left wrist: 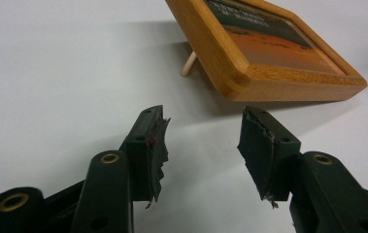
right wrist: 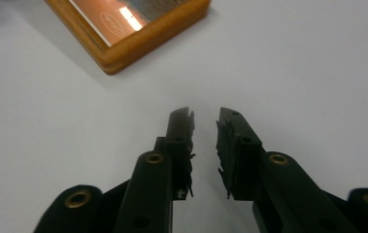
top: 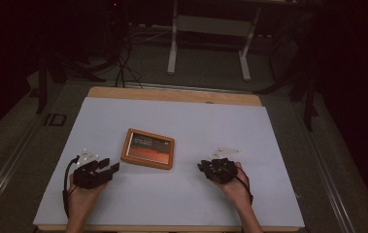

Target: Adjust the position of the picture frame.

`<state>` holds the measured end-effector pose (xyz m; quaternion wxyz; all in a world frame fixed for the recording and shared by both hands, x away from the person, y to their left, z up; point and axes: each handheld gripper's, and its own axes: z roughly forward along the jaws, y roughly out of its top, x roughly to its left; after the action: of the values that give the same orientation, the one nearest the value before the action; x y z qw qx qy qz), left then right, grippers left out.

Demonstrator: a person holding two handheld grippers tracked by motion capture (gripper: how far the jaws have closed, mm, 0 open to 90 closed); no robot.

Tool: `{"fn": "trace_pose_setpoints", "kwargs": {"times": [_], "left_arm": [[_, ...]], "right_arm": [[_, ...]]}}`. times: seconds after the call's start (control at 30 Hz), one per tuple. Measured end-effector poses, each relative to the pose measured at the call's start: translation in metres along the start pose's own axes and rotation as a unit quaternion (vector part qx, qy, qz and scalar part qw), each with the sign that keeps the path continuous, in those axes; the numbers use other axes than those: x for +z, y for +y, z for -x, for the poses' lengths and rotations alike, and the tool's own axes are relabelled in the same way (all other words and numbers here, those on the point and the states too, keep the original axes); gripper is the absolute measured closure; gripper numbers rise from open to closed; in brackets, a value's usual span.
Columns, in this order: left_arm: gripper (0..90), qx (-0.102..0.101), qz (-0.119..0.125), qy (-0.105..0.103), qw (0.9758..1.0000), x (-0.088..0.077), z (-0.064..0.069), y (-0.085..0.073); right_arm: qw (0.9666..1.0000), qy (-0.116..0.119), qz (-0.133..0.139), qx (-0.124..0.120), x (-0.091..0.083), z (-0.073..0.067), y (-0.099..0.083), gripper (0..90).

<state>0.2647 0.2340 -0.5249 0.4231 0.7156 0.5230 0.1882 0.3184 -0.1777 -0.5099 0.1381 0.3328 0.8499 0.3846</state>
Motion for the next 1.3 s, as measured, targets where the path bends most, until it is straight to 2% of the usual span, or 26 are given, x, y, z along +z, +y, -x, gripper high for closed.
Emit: {"fn": "trace_pose_setpoints", "kwargs": {"times": [0.2, 0.37, 0.57, 0.7, 0.83, 0.87, 0.9, 0.93, 1.1, 1.3], "left_arm": [[52.3, 0.000, 0.004, -0.004, 1.0000, -0.001, -0.001, 0.000], [54.3, 0.005, 0.003, -0.004, 1.0000, -0.001, -0.001, 0.001], [57.9, 0.008, 0.005, -0.004, 0.9999, -0.002, -0.003, 0.001], [69.3, 0.026, 0.014, -0.001, 0.9996, -0.005, -0.001, 0.003], [82.8, 0.042, 0.008, -0.006, 0.9991, -0.005, 0.002, 0.004], [86.4, 0.042, 0.008, -0.006, 0.9991, -0.005, 0.002, 0.004], [86.4, 0.042, 0.008, -0.006, 0.9991, -0.005, 0.002, 0.004], [89.2, 0.051, 0.006, -0.017, 0.9985, -0.004, 0.005, 0.005], [89.6, 0.070, 0.000, -0.033, 0.9970, -0.001, 0.013, 0.006], [89.6, 0.085, -0.006, -0.029, 0.9959, 0.006, 0.021, 0.008]], "right_arm": [[0.9997, 0.015, 0.000, -0.020, 0.017, -0.012, 0.018, 81.0], [0.9990, 0.023, 0.004, -0.039, 0.032, -0.022, 0.032, 89.6], [0.9979, 0.041, 0.001, -0.049, 0.046, -0.033, 0.043, 89.8], [0.9972, 0.050, 0.002, -0.055, 0.051, -0.040, 0.045, 89.8], [0.9967, 0.055, 0.000, -0.060, 0.054, -0.044, 0.048, 89.8], [0.9967, 0.055, 0.000, -0.060, 0.054, -0.044, 0.048, 89.8], [0.9967, 0.054, 0.000, -0.061, 0.055, -0.045, 0.049, 89.8], [0.9967, 0.051, 0.000, -0.063, 0.056, -0.045, 0.051, 89.8], [0.9977, 0.043, 0.006, -0.052, 0.062, -0.034, 0.062, 89.9], [0.9984, 0.021, 0.009, -0.052, 0.077, -0.023, 0.073, 89.9]]}}
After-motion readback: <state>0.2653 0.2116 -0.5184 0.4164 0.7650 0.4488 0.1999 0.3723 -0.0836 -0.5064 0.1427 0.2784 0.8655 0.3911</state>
